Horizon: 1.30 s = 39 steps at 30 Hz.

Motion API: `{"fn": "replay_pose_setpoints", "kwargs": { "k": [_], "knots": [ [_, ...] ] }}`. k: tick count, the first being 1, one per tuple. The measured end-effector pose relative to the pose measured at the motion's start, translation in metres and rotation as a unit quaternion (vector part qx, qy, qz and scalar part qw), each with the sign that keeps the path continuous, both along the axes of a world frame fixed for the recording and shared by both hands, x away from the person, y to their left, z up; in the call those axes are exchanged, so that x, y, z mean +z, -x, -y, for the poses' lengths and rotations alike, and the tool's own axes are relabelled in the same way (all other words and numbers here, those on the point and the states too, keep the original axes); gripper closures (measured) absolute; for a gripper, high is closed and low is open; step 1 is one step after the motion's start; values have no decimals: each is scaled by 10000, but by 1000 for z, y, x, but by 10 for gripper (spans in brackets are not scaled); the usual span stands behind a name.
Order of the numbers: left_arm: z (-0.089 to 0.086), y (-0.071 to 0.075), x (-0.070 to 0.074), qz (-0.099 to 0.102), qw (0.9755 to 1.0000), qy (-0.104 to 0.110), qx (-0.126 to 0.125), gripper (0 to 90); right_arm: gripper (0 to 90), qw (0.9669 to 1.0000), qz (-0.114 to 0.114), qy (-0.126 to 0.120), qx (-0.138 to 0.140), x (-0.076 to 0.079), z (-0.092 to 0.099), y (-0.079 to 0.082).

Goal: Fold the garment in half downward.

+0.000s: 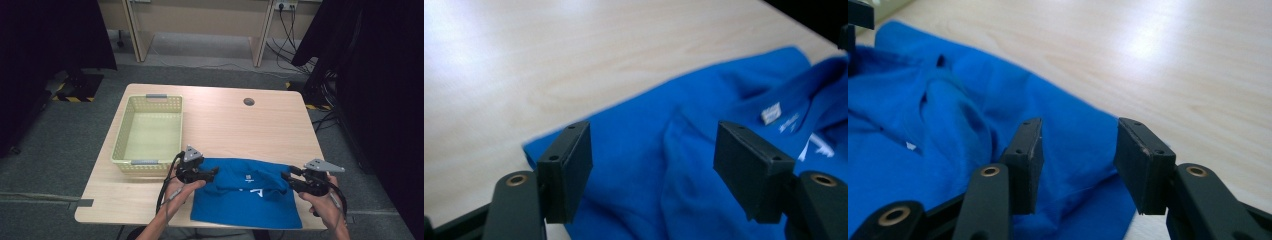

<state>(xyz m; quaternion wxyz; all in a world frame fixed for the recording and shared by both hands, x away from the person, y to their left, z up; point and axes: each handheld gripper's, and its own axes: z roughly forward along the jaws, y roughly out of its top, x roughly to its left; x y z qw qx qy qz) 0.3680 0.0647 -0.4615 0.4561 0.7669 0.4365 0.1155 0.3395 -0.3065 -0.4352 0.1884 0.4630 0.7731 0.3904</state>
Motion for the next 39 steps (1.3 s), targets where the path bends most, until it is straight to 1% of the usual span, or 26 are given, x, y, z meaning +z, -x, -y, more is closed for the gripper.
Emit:
{"fn": "replay_pose_setpoints", "kwargs": {
  "k": [3,6,7,10,11,16,18,22,24,25,27,28,29,30,32,35,37,39],
  "knots": [
    [4,2,-10,-123,9998,-90,-110,313,538,9998,-152,61,61,-10,-5,-6],
    [5,2,-16,-159,9994,-244,-179,315,534,9993,-317,129,114,-20,-8,-9],
    [5,1,-17,-166,9993,-252,-210,315,531,9992,-356,167,123,-23,-9,-10],
    [4,-5,-16,-312,9992,-181,-181,321,524,9985,-459,258,129,-31,-11,-12],
    [4,-7,-16,-314,9992,-178,-150,322,525,9986,-435,277,132,-32,-12,-14],
    [6,-20,-16,-267,9994,-241,-18,325,533,9982,-427,405,87,-32,-16,-28],
    [7,-26,-16,-251,9991,-338,34,328,534,9981,-451,423,83,-31,-17,-36],
    [17,-30,-13,-233,9977,-628,83,294,527,9974,-471,531,78,-30,-20,-50],
    [25,-27,-13,-93,9952,-969,37,266,522,9975,-471,530,59,-30,-20,-55],
    [27,-26,-13,-83,9951,-986,54,254,518,9974,-499,509,43,-30,-20,-57],
    [30,-24,-11,-78,9957,-920,57,232,510,9976,-489,488,54,-30,-19,-58],
    [32,-23,-10,-44,9959,-903,50,231,508,9977,-508,444,28,-30,-19,-57],
    [34,-23,-10,-1,9960,-896,64,230,505,9979,-481,437,39,-31,-18,-57],
    [36,-23,-9,35,9958,-912,57,229,500,9980,-482,412,16,-31,-18,-56],
    [40,-25,-9,88,9953,-961,60,232,489,9978,-492,451,-6,-32,-16,-54],
    [46,-29,-10,151,9946,-1022,63,240,488,9982,-517,312,-55,-33,-11,-54],
    [48,-31,-11,182,9943,-1046,33,264,488,9981,-509,337,-78,-33,-9,-53],
    [50,-33,-14,195,9931,-1152,-32,305,488,9981,-514,334,-89,-33,-9,-53]
  ]
}}
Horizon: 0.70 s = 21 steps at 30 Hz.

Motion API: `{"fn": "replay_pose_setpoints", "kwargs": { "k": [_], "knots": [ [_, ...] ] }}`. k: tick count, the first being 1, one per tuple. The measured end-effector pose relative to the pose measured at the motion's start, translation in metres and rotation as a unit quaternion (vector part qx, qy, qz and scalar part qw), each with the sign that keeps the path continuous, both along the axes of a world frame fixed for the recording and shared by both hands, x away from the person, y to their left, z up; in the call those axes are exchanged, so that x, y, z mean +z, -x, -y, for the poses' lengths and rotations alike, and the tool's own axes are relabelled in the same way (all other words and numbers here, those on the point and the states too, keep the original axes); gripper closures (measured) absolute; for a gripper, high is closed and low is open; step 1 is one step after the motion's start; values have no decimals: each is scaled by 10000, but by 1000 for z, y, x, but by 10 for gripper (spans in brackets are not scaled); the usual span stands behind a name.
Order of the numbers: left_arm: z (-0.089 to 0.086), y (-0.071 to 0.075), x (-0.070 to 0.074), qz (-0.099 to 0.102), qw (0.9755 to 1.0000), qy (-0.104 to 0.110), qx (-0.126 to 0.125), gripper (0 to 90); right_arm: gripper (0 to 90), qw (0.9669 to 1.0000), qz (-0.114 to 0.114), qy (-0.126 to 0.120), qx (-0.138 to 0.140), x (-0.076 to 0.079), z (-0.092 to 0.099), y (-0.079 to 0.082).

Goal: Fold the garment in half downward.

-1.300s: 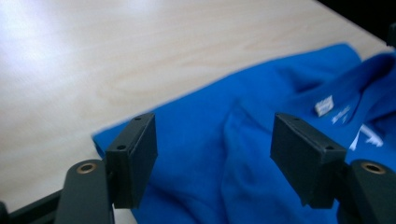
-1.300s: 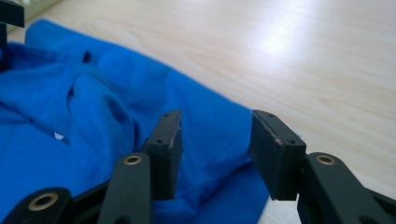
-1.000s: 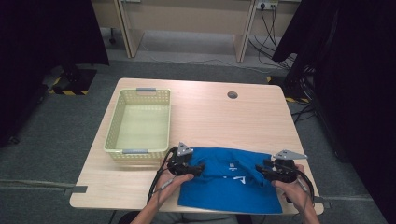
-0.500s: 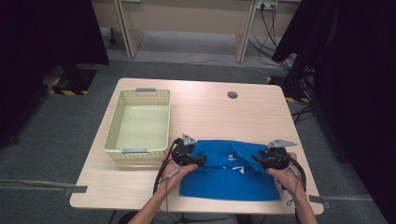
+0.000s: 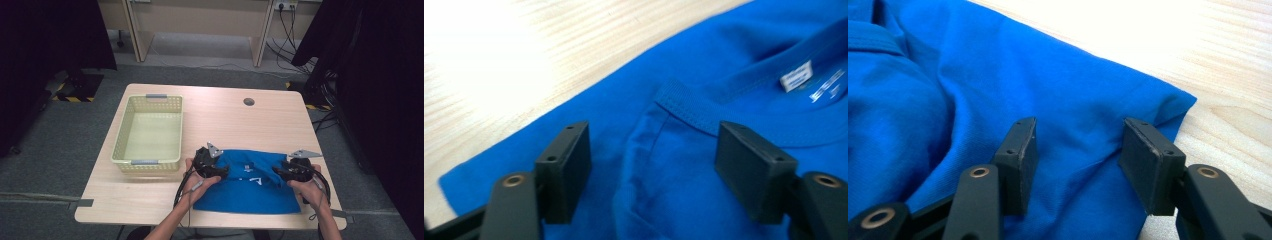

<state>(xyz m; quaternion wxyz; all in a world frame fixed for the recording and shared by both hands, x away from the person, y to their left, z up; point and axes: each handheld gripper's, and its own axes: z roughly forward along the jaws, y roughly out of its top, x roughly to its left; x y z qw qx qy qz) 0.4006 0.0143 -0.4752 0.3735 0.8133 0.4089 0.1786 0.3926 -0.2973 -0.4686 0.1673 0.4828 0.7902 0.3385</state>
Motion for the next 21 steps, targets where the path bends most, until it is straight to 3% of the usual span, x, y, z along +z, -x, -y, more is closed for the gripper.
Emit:
{"fn": "replay_pose_setpoints", "kwargs": {
  "k": [9,12,15,17,21],
  "knots": [
    [6,-12,0,16,10000,-82,24,371,489,9999,41,102,-76,0,1,-4],
    [7,-12,1,80,9999,90,37,382,486,9999,32,98,-98,0,2,-6],
    [8,-11,2,144,9999,87,-8,407,450,9998,50,120,-170,2,3,-5],
    [12,-8,1,176,9998,29,-92,466,444,9997,114,64,-219,5,4,-1],
    [17,-5,-1,302,9993,-143,-166,670,438,9995,236,13,-195,13,4,7]
  ]
}}
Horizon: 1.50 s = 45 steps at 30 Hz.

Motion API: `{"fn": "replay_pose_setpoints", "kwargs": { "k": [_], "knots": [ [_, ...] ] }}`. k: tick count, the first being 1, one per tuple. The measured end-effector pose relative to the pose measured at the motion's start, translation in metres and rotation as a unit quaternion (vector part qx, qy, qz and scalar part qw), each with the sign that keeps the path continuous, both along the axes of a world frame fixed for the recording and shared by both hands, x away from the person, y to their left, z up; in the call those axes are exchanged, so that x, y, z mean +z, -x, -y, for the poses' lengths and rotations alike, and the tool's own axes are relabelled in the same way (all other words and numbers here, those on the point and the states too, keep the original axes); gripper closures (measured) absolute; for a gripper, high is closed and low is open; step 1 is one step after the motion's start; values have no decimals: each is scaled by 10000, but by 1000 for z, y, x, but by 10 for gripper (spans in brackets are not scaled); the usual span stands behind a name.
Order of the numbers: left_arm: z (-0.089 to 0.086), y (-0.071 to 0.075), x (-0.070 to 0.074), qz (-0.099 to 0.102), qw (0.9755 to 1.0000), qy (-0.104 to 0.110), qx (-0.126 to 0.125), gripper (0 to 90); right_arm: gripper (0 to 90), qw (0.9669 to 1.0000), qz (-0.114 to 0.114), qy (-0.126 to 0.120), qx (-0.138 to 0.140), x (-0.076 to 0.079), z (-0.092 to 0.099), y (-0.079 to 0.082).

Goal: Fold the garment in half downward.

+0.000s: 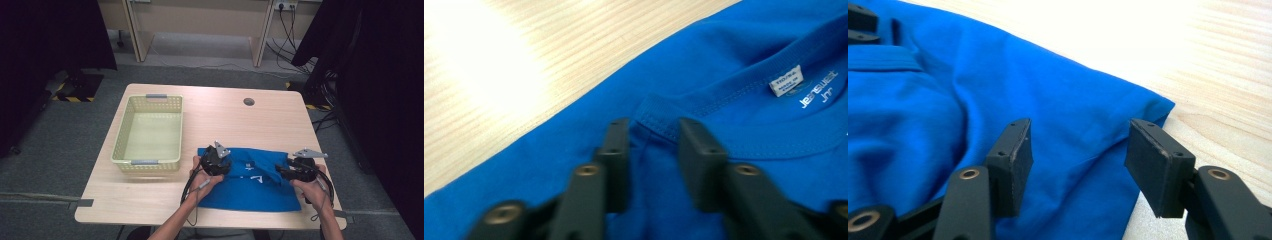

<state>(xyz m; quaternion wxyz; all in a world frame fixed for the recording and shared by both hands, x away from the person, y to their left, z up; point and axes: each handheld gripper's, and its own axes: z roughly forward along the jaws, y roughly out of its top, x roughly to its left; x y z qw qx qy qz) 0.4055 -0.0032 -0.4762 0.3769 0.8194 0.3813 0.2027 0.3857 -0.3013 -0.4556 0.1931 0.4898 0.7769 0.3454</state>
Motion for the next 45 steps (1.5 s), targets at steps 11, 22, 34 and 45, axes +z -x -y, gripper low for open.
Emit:
{"fn": "replay_pose_setpoints", "kwargs": {
  "k": [11,22,34,45],
  "knots": [
    [-12,17,11,149,9992,359,-83,828,435,9999,4,-81,132,-2,-7,4],
    [-16,46,19,183,9974,538,-437,809,410,9994,196,-261,89,10,0,18],
    [-37,66,19,293,9969,618,-391,780,363,9967,429,-591,347,32,-8,50],
    [-27,38,20,399,9985,170,332,288,304,9947,410,-567,758,36,-41,60]
  ]
}}
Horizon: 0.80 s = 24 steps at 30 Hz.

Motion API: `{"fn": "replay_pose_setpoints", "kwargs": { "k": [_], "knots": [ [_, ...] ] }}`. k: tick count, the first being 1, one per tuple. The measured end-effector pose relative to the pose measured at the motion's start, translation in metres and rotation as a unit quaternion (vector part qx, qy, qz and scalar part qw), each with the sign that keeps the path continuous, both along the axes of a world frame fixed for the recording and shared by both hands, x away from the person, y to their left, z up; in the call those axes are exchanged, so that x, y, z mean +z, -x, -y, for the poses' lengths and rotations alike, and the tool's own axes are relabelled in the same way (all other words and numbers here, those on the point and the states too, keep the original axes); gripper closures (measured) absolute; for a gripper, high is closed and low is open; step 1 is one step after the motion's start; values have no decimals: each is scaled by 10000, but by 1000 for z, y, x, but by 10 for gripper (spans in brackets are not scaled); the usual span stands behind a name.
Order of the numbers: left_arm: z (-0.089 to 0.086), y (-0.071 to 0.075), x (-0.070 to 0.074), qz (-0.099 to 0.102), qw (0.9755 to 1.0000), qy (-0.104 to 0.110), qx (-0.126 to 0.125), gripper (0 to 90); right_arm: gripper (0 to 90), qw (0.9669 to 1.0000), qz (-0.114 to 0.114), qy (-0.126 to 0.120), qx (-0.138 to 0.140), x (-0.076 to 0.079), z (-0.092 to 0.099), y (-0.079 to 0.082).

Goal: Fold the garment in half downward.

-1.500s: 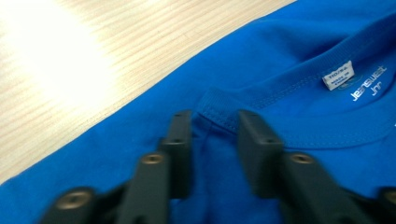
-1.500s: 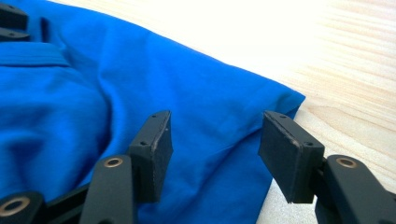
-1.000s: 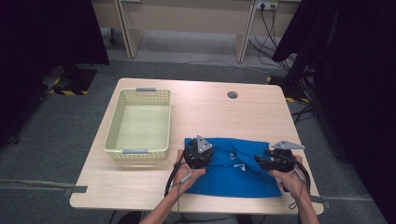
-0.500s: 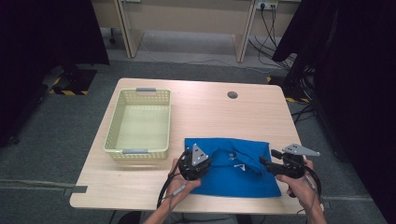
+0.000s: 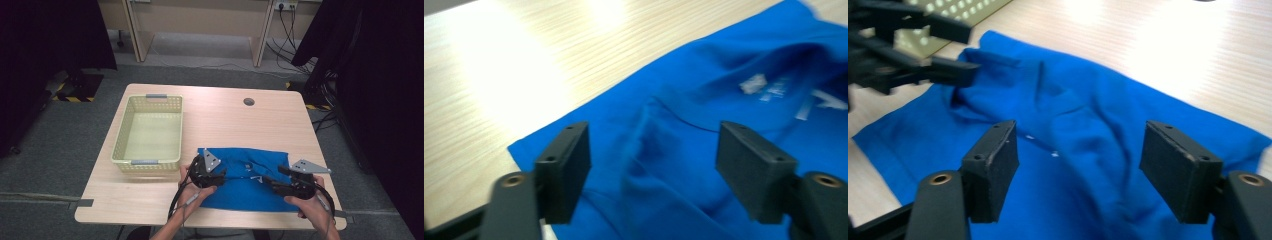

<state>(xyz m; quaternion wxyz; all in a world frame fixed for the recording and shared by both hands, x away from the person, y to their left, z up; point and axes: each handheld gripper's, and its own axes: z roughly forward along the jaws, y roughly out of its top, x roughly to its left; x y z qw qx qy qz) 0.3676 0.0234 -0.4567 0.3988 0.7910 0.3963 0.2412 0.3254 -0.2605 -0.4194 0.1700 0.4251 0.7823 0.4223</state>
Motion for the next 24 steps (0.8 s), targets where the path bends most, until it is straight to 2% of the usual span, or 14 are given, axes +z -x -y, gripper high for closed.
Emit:
{"fn": "replay_pose_setpoints", "kwargs": {
  "k": [2,4,6,8,10,13,17,20,24],
  "knots": [
    [2,-7,-5,-171,9998,32,52,287,289,10000,-35,31,55,-2,-7,0],
    [3,-10,-9,-279,9996,92,-56,369,287,9999,-58,93,92,-5,-12,-2],
    [4,-8,-10,-244,9994,149,-186,507,293,9997,-81,225,103,-10,-17,-6],
    [4,-5,-10,-201,9991,180,-332,639,339,9993,-84,356,110,-15,-20,-9],
    [3,0,-8,-135,9989,212,-402,711,411,9984,-56,556,103,-22,-21,-14],
    [1,7,-3,-53,9981,286,-534,762,548,9974,-25,706,170,-29,-16,-18],
    [-3,17,2,30,9974,328,-647,789,653,9966,13,784,233,-29,-7,-12],
    [-7,25,5,53,9963,389,-763,791,690,9967,81,770,256,-27,2,-3],
    [-14,37,7,95,9954,448,-847,791,715,9977,94,618,270,-24,13,10]
  ]
}}
